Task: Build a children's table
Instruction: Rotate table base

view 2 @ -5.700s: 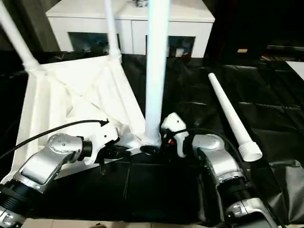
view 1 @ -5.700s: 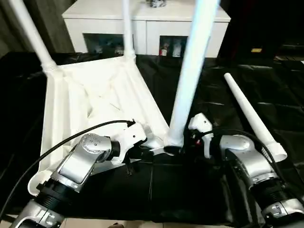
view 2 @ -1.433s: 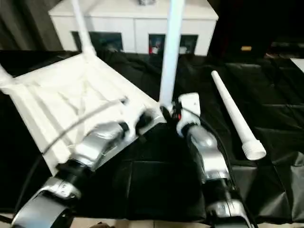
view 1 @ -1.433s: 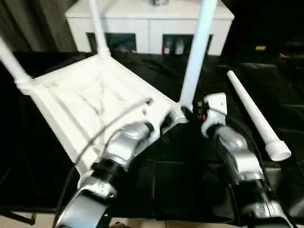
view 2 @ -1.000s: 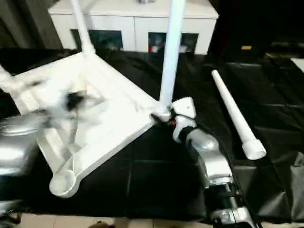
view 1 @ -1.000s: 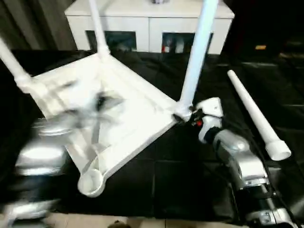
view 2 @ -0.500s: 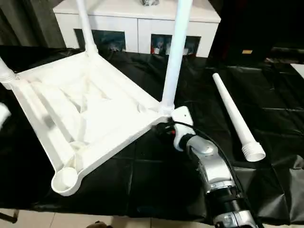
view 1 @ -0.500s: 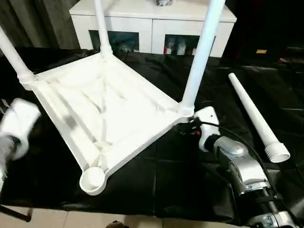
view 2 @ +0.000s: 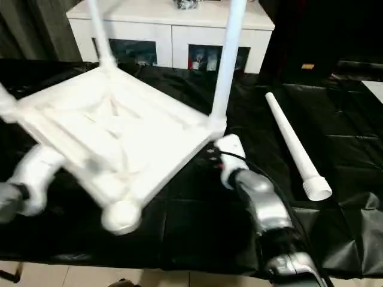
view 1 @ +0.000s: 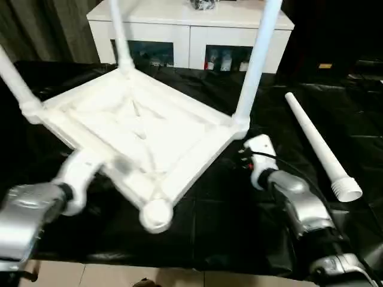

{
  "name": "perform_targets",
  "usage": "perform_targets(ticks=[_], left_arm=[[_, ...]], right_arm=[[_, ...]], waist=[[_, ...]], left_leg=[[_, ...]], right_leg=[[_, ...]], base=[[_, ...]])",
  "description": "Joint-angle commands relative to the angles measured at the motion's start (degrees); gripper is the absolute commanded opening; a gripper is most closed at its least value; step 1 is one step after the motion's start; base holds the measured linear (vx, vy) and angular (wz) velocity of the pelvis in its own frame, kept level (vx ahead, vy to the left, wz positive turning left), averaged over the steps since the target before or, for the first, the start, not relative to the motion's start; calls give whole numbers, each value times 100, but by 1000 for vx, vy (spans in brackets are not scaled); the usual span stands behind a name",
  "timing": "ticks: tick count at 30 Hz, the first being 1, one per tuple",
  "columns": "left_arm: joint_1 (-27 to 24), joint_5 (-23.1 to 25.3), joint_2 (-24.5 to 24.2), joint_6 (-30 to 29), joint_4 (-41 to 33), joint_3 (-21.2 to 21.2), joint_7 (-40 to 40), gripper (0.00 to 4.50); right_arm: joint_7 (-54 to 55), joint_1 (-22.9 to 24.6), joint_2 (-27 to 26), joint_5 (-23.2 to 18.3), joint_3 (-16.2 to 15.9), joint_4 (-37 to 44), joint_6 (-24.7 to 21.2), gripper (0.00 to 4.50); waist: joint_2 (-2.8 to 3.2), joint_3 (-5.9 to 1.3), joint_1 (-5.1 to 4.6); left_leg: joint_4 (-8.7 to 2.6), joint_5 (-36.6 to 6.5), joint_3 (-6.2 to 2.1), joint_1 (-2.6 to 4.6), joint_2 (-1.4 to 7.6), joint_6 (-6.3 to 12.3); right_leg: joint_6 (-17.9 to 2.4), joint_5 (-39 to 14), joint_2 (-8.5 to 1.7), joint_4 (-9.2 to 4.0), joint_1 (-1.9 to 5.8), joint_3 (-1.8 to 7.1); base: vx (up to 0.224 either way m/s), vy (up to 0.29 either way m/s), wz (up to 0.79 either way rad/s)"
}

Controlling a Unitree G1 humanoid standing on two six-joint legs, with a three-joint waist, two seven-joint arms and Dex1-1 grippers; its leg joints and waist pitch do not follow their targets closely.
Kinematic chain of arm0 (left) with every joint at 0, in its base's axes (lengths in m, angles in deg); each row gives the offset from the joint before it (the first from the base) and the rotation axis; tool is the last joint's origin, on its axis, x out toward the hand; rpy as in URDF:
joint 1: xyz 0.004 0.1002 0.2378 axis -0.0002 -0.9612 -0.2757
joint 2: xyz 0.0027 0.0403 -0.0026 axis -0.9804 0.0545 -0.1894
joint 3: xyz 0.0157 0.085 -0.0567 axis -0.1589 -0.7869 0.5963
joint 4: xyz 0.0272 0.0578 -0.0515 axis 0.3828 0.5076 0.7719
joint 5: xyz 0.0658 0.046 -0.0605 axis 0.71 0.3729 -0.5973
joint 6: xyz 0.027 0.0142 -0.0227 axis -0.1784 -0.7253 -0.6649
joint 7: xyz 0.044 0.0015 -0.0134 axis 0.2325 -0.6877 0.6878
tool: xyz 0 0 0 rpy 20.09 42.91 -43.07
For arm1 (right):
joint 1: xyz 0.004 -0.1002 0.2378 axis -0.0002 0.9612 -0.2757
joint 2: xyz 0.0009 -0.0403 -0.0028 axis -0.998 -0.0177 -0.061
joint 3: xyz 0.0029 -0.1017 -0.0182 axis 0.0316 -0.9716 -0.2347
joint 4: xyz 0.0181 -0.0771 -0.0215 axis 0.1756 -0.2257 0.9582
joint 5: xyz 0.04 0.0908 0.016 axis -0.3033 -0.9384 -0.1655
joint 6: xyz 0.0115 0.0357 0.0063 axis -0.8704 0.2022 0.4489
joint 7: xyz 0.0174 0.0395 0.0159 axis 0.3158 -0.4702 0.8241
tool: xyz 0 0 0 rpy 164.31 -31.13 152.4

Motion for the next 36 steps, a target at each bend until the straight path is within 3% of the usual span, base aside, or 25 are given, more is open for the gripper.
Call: perform_targets(ticks=[1,4,5,7,8,9,10,11,12,16,17,20,21,23,25,27,28,31,32,33,34,36], left_arm=[[51,-103,31,23,-117,-154,-76,98],[200,-69,319,234,66,-356,-18,98],[438,3,871,595,506,-680,91,98],[572,64,1150,862,800,-855,155,98],[700,135,1345,1082,1071,-994,208,98],[705,137,1352,1090,1081,-999,210,98],[768,163,1430,1185,1208,-1068,241,98],[940,261,1573,1394,1497,-1225,314,98],[940,261,1573,1394,1497,-1225,314,98],[1299,425,2010,2034,2038,-1439,336,98],[1501,481,2314,2450,2384,-1502,415,98],[1604,466,2451,2674,2588,-1542,497,98],[1658,454,2626,2915,2700,-1609,548,98],[1707,389,3070,3430,2918,-1741,611,98],[1688,391,3308,3753,3015,-1837,620,98],[1655,433,3399,3912,3023,-1887,585,98],[1579,380,3457,4000,2885,-1861,521,98],[1541,334,3379,3975,2724,-1790,508,98],[1473,258,3202,3947,2505,-1712,392,98],[1473,258,3202,3947,2505,-1712,392,98],[1405,217,3030,3829,2281,-1668,261,98],[1298,166,2717,3605,1900,-1626,-3,98]], right_arm=[[-46,-138,-27,21,-2,-107,90,350],[-36,-230,-50,16,14,-116,121,350],[124,-325,-24,72,81,-74,119,350],[258,-347,50,135,114,32,50,350],[373,-352,121,150,185,191,-83,350],[377,-352,123,150,189,197,-89,350],[423,-358,151,153,236,268,-152,350],[484,-385,218,137,350,427,-306,350],[484,-385,218,137,350,427,-306,350],[576,-385,407,119,543,818,-635,350],[694,-351,477,115,641,1045,-854,350],[780,-325,492,125,680,1164,-984,350],[845,-272,482,127,715,1258,-1059,350],[1028,-144,427,106,843,1440,-1247,350],[1191,-93,403,109,937,1521,-1427,350],[1301,-115,435,154,997,1550,-1710,350],[1367,-236,581,182,1106,1493,-2144,350],[1339,-404,772,208,1166,1293,-2419,377],[1467,-666,963,238,1332,843,-2652,377],[1467,-666,963,238,1332,843,-2652,389],[1455,-828,1112,263,1358,521,-2628,401],[1342,-1096,1369,294,1343,0,-2568,413]], waist=[[47,-325,-29],[34,-318,-26],[45,-310,-4],[46,-320,48],[47,-308,29],[47,-308,29],[21,-341,15],[57,-338,-34],[38,-342,-37],[89,-356,-48],[80,-370,-37],[63,-368,-26],[115,-367,-33],[71,-376,-53],[72,-372,-45],[75,-391,-39],[61,-375,-46],[42,-362,-64],[32,-344,-101],[48,-350,-104],[0,-340,-150],[31,-343,-168]], left_leg=[[-440,-910,-43,105,156,-60],[-445,-902,-36,115,163,-58],[-438,-959,-17,155,163,-81],[-427,-1167,12,219,162,-151],[-455,-1183,-6,152,161,-170],[-455,-1183,-6,152,161,-170],[-458,-1089,-30,108,164,-192],[-446,-1058,-24,109,145,-191],[-440,-1039,-25,110,141,-189],[-410,-921,-25,98,139,-153],[-389,-836,-16,118,136,-104],[-395,-758,-30,75,156,-65],[-391,-763,-32,79,153,-74],[-377,-709,-25,75,148,-27],[-371,-687,-15,74,147,22],[-369,-626,-22,72,161,62],[-371,-634,-22,71,162,77],[-375,-756,-13,74,160,57],[-379,-835,-7,66,147,43],[-371,-874,-13,83,148,15],[-382,-900,-7,70,144,17],[-363,-936,-6,91,154,-21]], right_leg=[[-1301,-227,-285,-357,244,227],[-1267,-273,-272,-365,234,230],[-1245,-361,-267,-402,195,238],[-1219,-502,-266,-426,161,260],[-1146,-564,-271,-432,203,268],[-1146,-564,-271,-432,203,268],[-1023,-468,-290,-399,253,263],[-1001,-355,-267,-412,239,263],[-1002,-306,-267,-408,251,261],[-1087,-110,-278,-393,277,261],[-1084,-46,-264,-403,281,266],[-1162,144,-287,-378,307,254],[-1179,153,-290,-374,299,254],[-1227,289,-283,-380,324,258],[-1239,298,-284,-400,320,263],[-1269,375,-290,-380,337,260],[-1282,337,-289,-390,336,260],[-1270,73,-292,-411,339,260],[-1238,-226,-296,-437,332,258],[-1241,-337,-306,-433,317,252],[-1243,-438,-292,-448,321,248],[-1267,-579,-298,-440,299,243]], base=[[0,0,0],[0,0,0],[0,0,0],[0,0,0],[0,0,0],[0,0,0],[0,0,0],[0,0,0],[0,0,0],[0,0,0],[0,0,0],[0,0,0],[0,0,0],[0,0,0],[0,0,0],[0,0,0],[0,0,0],[0,0,0],[0,0,0],[0,0,0],[0,0,0],[0,0,0]])
